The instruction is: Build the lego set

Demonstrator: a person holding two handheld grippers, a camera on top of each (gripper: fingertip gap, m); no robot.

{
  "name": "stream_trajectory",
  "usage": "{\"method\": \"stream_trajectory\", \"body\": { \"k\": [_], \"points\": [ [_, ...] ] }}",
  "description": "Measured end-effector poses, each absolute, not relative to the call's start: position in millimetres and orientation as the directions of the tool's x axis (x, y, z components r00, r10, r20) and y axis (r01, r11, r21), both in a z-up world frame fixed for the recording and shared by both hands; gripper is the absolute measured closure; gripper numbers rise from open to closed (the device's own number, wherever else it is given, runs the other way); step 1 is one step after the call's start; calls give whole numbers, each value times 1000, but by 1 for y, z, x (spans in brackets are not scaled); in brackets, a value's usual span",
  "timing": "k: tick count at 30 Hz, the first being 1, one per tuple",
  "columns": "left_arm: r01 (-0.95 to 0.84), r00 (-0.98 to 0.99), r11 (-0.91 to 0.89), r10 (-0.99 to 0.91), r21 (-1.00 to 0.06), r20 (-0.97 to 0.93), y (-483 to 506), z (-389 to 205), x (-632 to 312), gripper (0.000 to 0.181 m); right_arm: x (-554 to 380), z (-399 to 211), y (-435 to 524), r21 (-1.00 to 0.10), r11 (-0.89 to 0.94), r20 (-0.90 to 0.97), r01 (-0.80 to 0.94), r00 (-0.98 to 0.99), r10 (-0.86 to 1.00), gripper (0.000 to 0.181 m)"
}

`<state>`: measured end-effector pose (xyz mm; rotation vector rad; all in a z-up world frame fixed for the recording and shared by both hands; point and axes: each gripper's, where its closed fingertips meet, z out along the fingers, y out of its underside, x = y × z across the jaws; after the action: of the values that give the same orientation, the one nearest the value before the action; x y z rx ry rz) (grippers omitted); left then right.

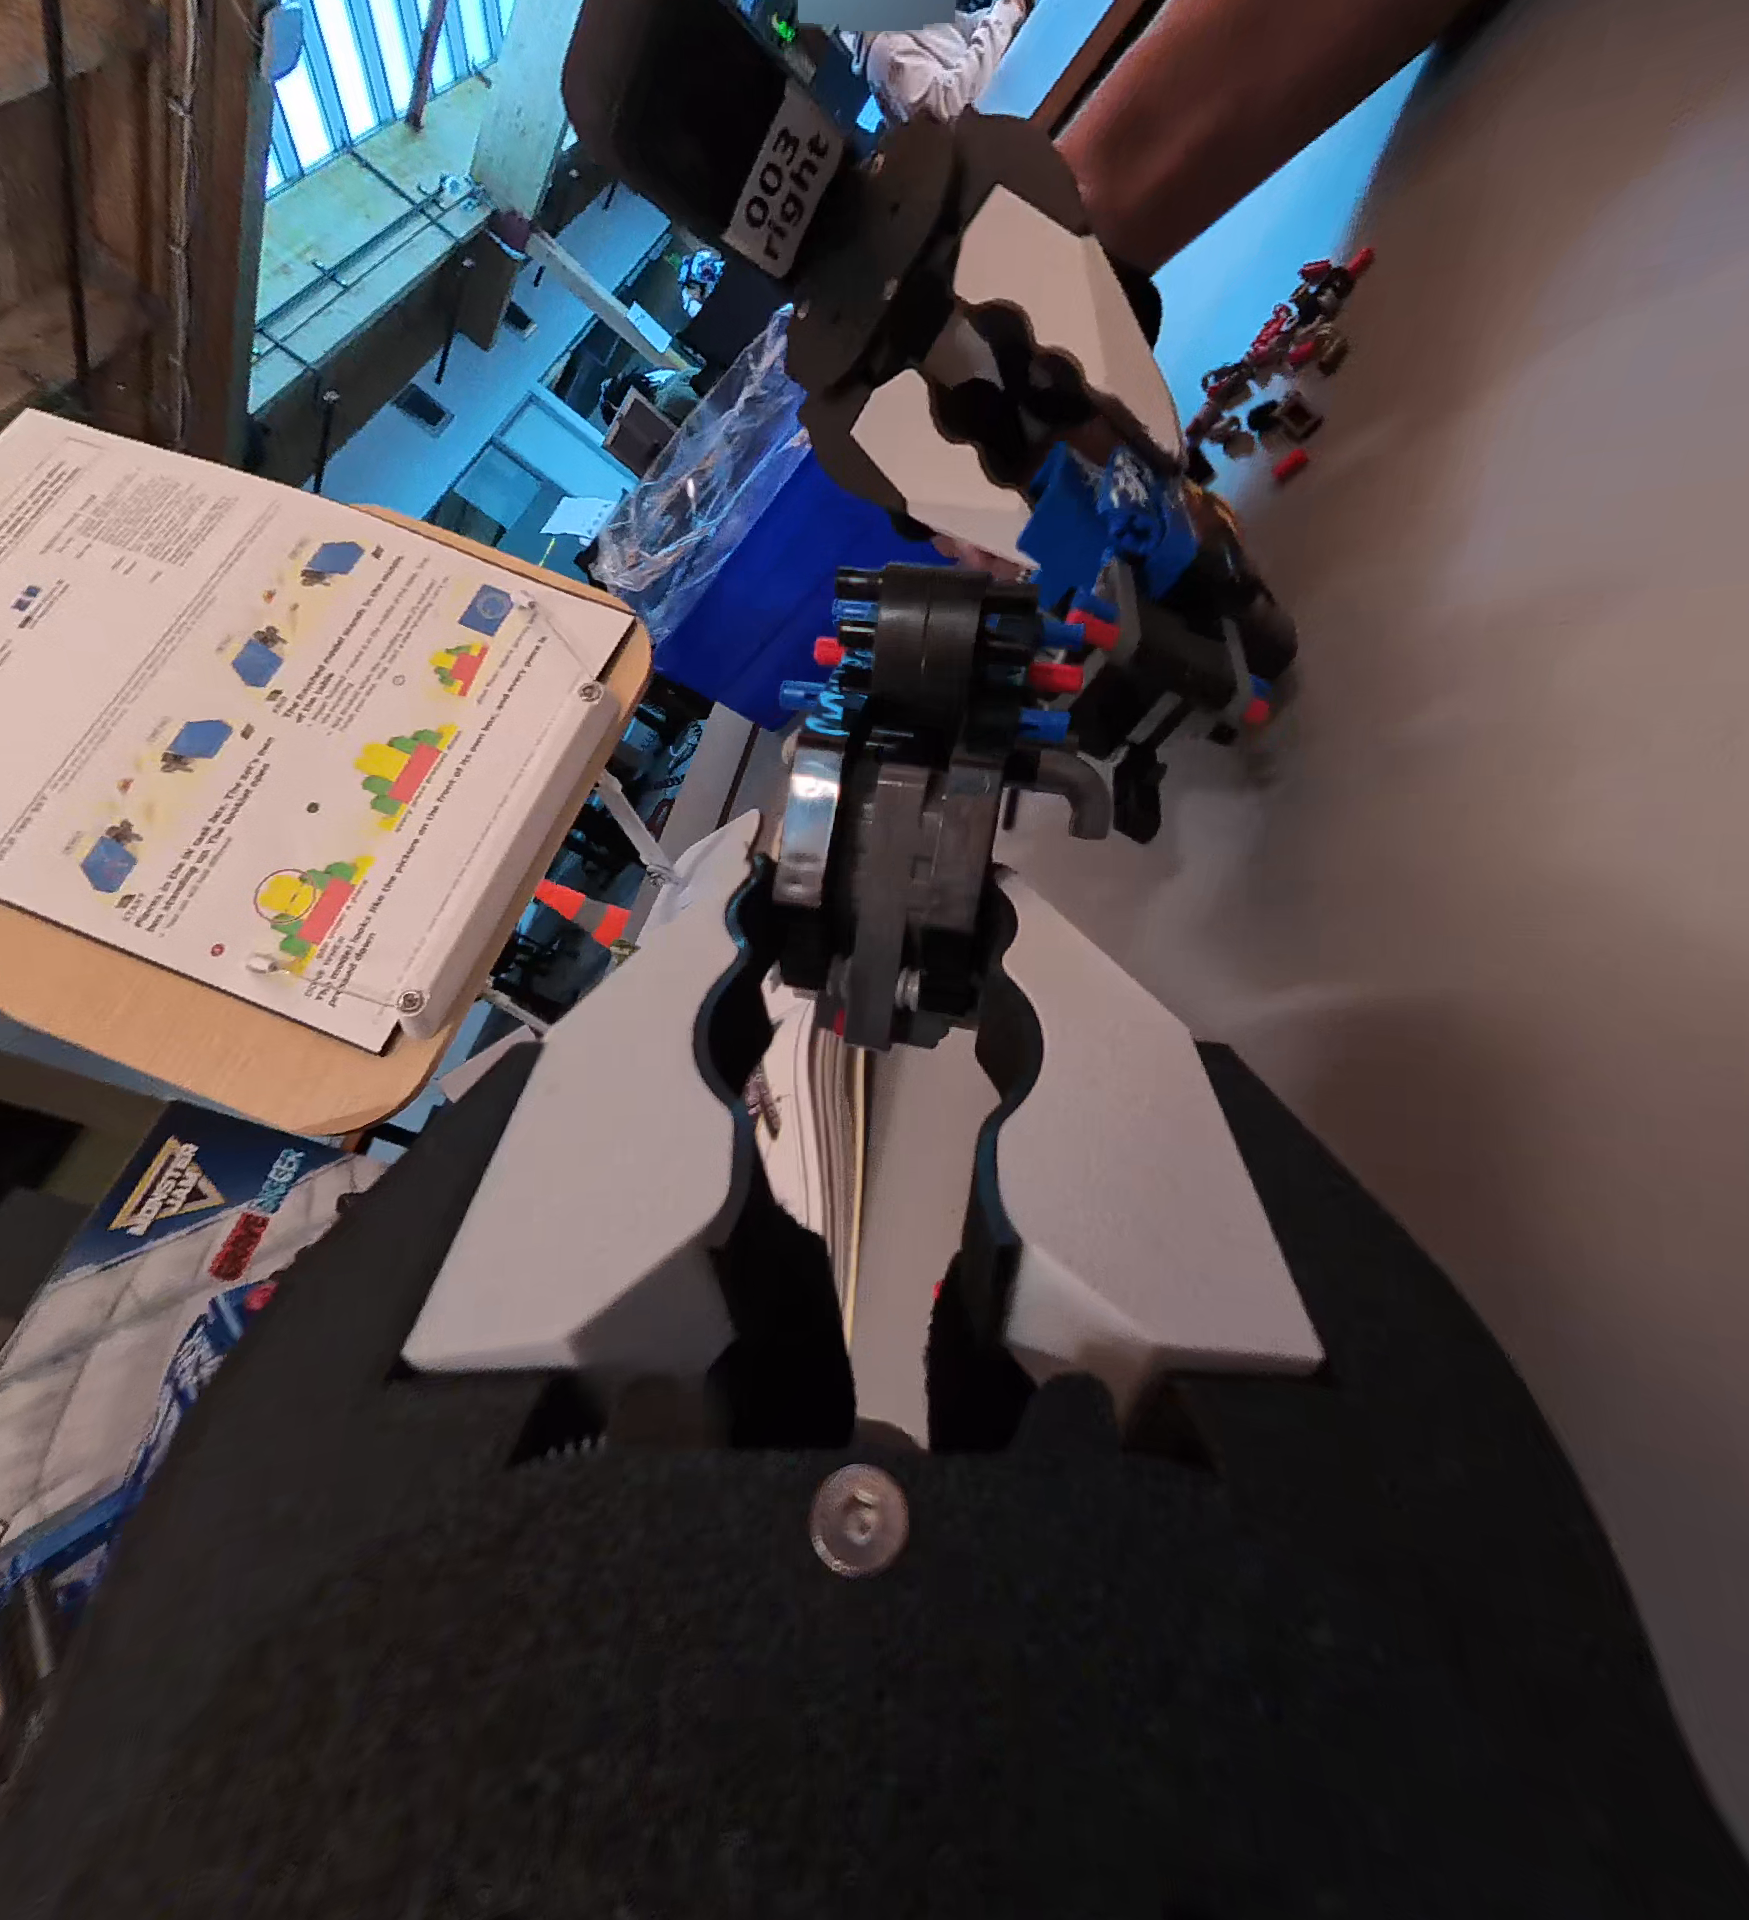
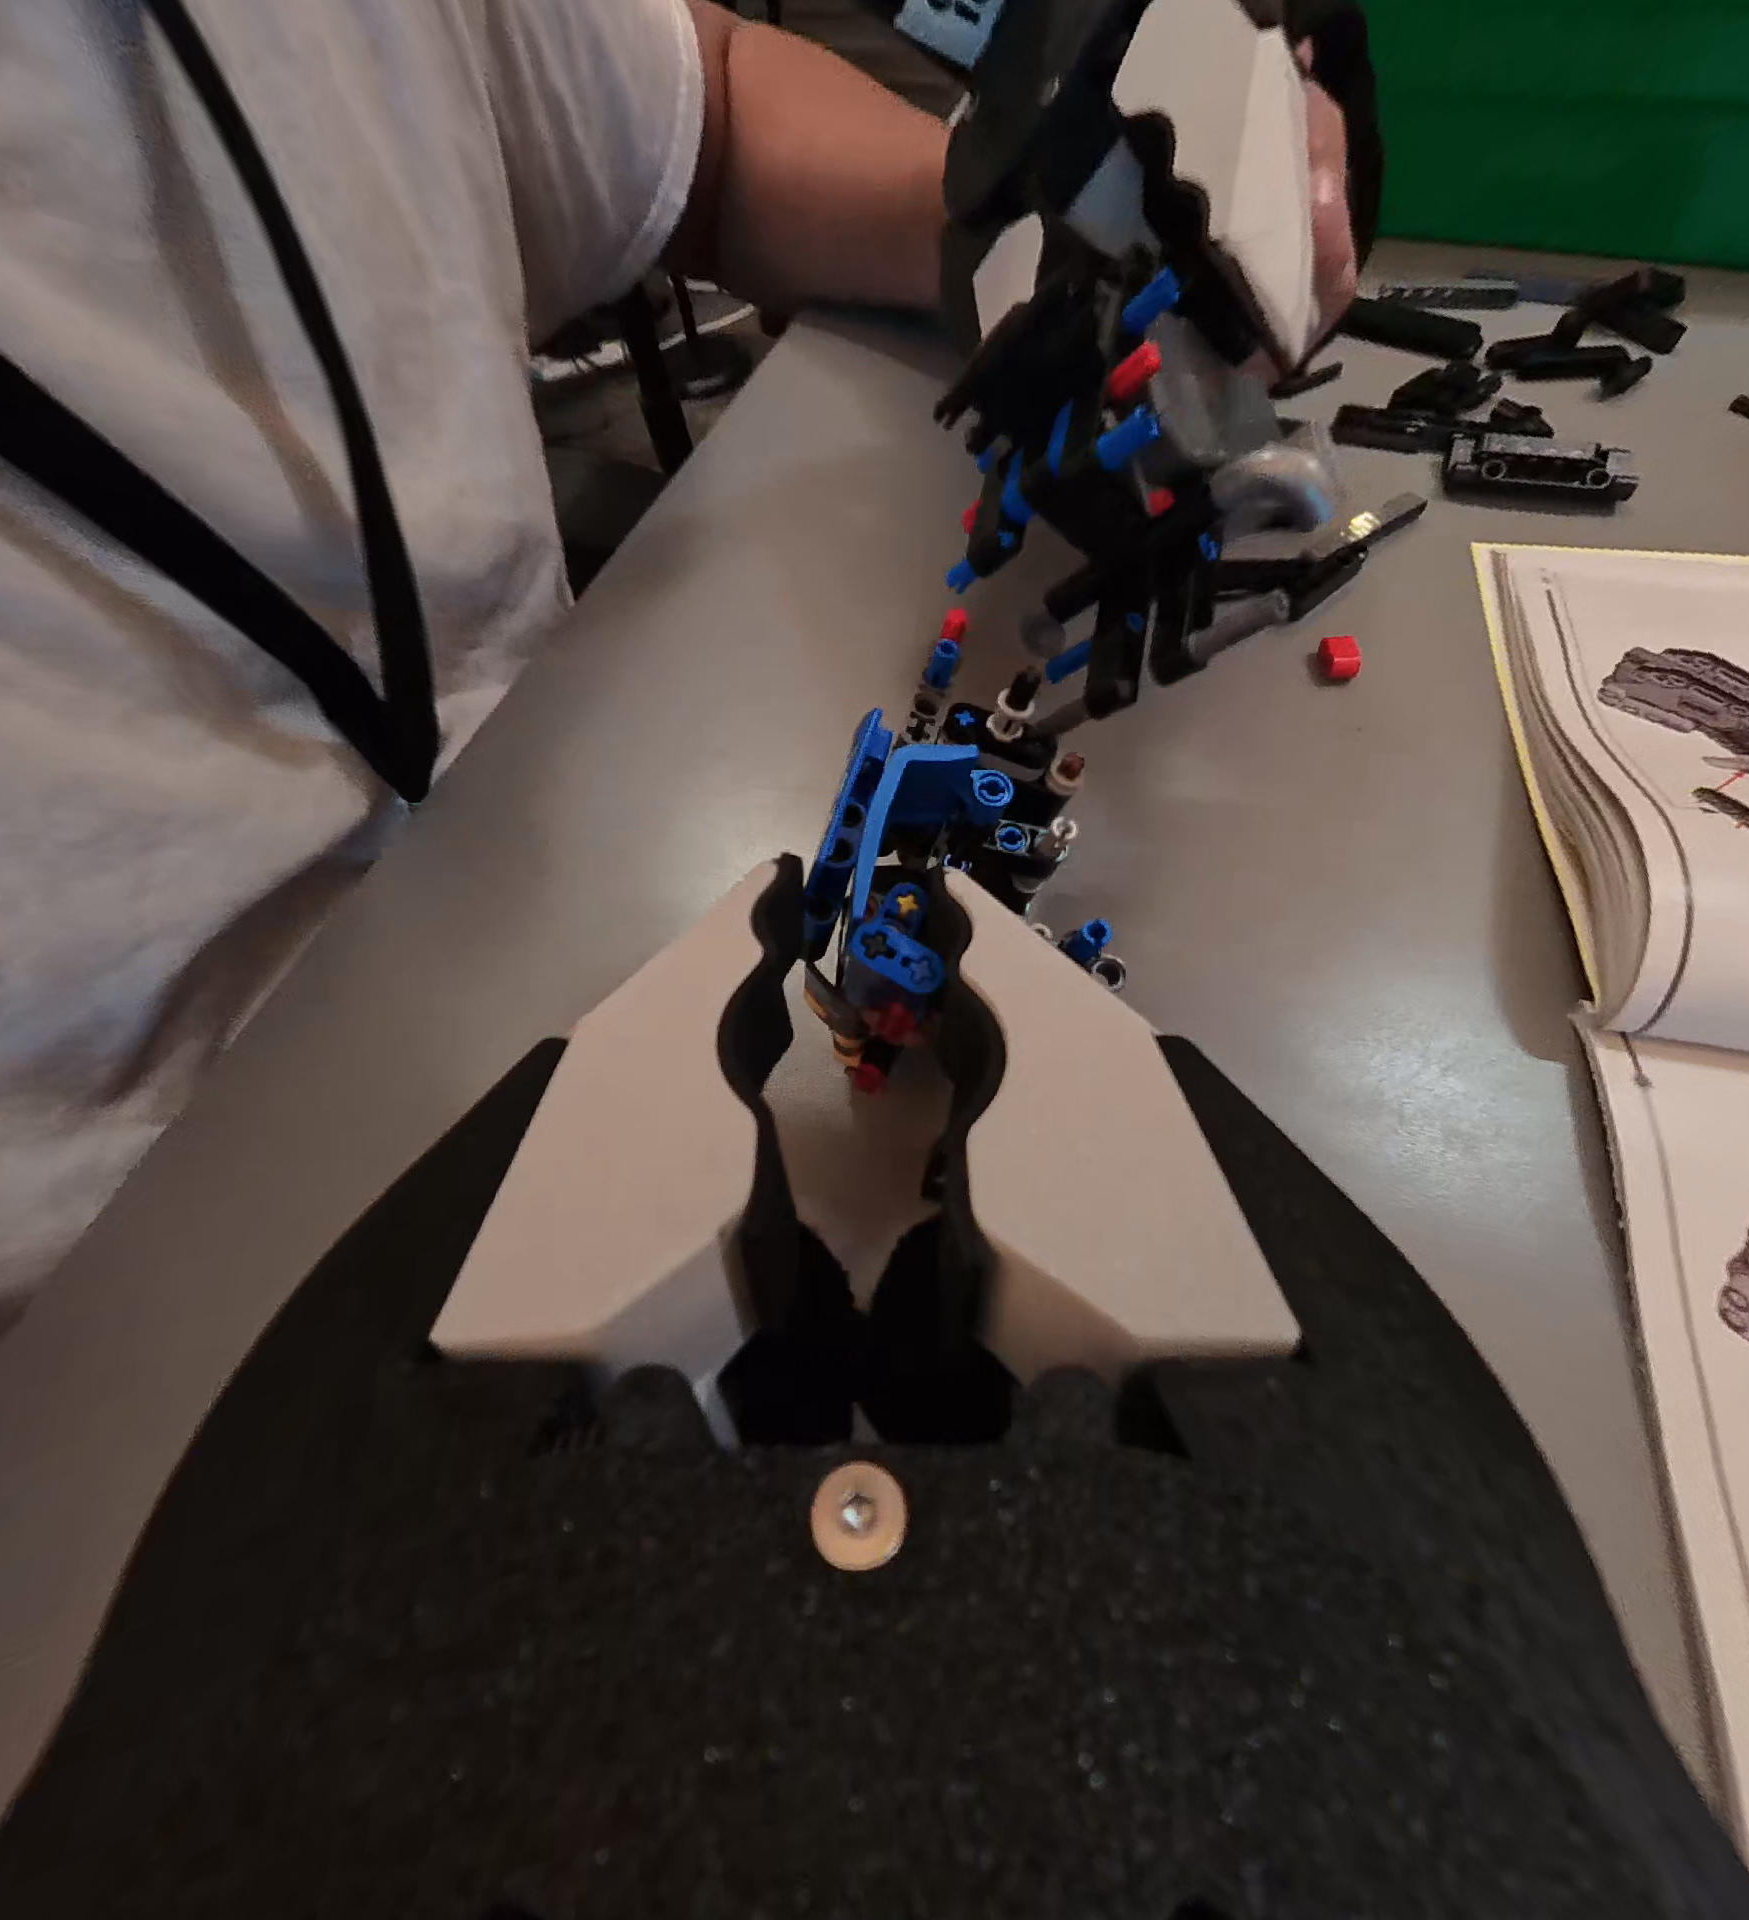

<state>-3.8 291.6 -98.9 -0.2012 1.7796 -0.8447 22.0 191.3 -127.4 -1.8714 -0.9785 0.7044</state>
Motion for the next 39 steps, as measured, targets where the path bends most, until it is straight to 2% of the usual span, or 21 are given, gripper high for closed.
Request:
{"method": "stream_trajectory", "body": {
  "k": [14,24,26,30,32,35,39],
  "points": [
    [298,-402,810,-374,-505,-836,280,-138,-1,147,20,-132,190,-895,-307,-101,325,522,847,158],
    [303,-332,824,-380,-479,-863,283,-120,-2,147,20,-129,190,-869,-417,-226,267,535,814,153],
    [311,-311,830,-373,-464,-874,283,-117,-3,147,20,-119,190,-868,-433,-254,243,533,807,145],
    [337,-277,842,-338,-421,-899,278,-110,-6,147,27,-80,208,-889,-410,-220,203,597,772,145],
    [352,-255,860,-291,-369,-922,275,-108,-8,147,25,-75,221,-871,-404,-144,280,641,754,145],
    [375,-209,889,-195,-263,-958,270,-102,-12,148,20,-98,227,-730,-427,-15,534,612,791,145],
    [396,-166,913,-38,-102,-985,261,-90,-18,148,11,-103,235,-646,-421,0,637,551,834,150]
  ]
}}
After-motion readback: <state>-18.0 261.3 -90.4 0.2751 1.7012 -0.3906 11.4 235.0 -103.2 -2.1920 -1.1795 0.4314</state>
